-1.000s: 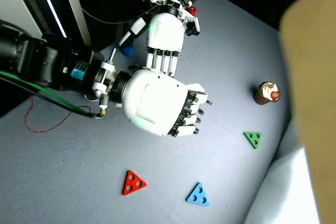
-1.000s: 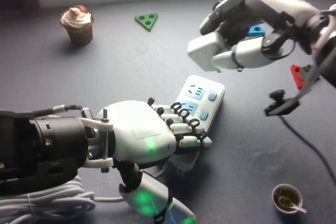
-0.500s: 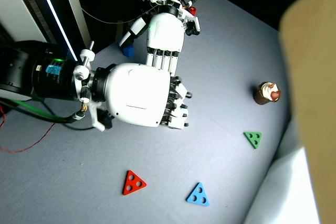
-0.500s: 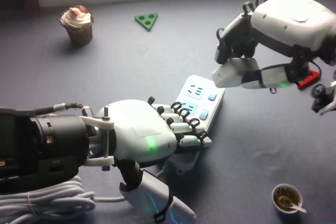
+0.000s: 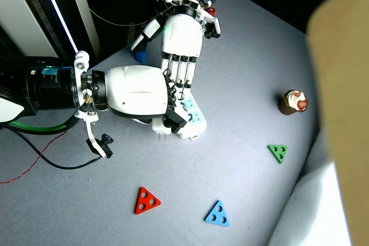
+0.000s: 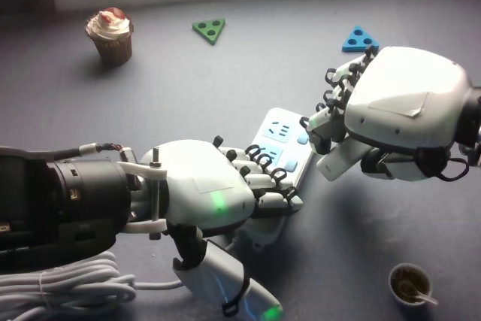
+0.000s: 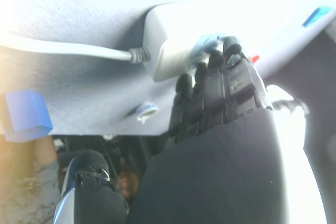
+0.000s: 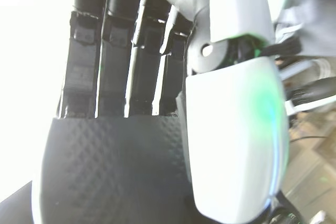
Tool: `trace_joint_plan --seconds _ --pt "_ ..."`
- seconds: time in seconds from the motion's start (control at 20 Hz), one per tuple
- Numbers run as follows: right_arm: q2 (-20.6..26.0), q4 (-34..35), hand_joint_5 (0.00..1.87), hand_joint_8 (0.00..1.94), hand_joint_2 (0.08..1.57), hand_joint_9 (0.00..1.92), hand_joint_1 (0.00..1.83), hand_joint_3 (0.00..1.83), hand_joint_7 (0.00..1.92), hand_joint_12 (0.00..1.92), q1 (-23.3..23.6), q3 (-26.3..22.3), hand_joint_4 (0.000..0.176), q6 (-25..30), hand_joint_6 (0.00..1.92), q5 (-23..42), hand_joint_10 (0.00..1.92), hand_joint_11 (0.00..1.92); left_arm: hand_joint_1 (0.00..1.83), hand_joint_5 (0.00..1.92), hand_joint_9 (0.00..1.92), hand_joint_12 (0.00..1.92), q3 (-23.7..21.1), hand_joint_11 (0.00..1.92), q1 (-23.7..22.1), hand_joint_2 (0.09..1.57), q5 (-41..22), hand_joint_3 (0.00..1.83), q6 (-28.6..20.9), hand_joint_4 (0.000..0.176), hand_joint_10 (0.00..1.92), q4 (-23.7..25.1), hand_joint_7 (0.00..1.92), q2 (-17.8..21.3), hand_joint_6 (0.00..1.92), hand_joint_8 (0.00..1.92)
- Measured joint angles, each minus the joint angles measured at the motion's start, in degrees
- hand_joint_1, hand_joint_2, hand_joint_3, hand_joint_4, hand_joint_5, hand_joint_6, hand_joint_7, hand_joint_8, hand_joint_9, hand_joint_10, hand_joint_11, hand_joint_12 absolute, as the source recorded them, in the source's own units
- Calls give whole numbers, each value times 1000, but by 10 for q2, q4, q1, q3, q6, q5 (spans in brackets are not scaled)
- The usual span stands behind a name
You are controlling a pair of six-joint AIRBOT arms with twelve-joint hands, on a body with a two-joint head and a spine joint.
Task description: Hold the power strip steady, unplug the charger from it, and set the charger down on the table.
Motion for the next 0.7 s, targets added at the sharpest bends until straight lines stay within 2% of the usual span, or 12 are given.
trace_joint_plan --seconds 0.05,0.1,0.25,0.4,0.5,0.6,0.65,0.7 --pt "0 -6 797 16 994 921 1289 0 881 768 -2 0 0 -2 7 5 48 608 0 164 159 14 0 157 -3 952 3 0 0 0 4 0 175 0 4 5" --pt "0 -12 772 2 986 886 1267 0 841 741 -7 0 0 -5 1 9 11 573 0 158 153 11 0 151 -4 948 5 0 -1 0 1 0 167 0 1 1" --pt "-5 -23 694 0 1002 792 1224 4 745 701 -20 0 0 -10 0 11 0 500 0 167 155 15 -1 160 -5 955 7 1 -1 0 2 -2 173 0 4 2" --pt "-5 -20 704 0 1009 768 1201 5 741 693 -21 0 0 -12 5 15 0 491 0 151 144 6 -2 141 -5 951 7 0 -1 0 0 -2 161 0 0 0" --pt "-4 -5 642 0 1008 709 1144 0 715 629 -21 -8 0 -7 0 17 0 465 0 151 140 3 -3 135 -5 950 8 0 -2 0 0 -2 157 1 0 0" --pt "8 -6 509 0 970 551 992 0 568 554 -21 -31 0 18 0 23 0 360 0 157 147 6 -3 141 -5 954 8 1 -2 0 3 -2 158 2 3 2" --pt "9 -6 509 0 970 551 992 0 568 554 -21 -41 0 21 0 28 0 360 0 157 147 6 -3 141 -5 954 8 1 -2 0 3 -2 158 2 3 2" --pt "16 -5 425 0 981 464 912 0 468 523 -20 -55 0 33 0 30 0 300 0 164 152 9 -3 147 -5 953 8 0 -2 0 5 -2 165 3 5 5"
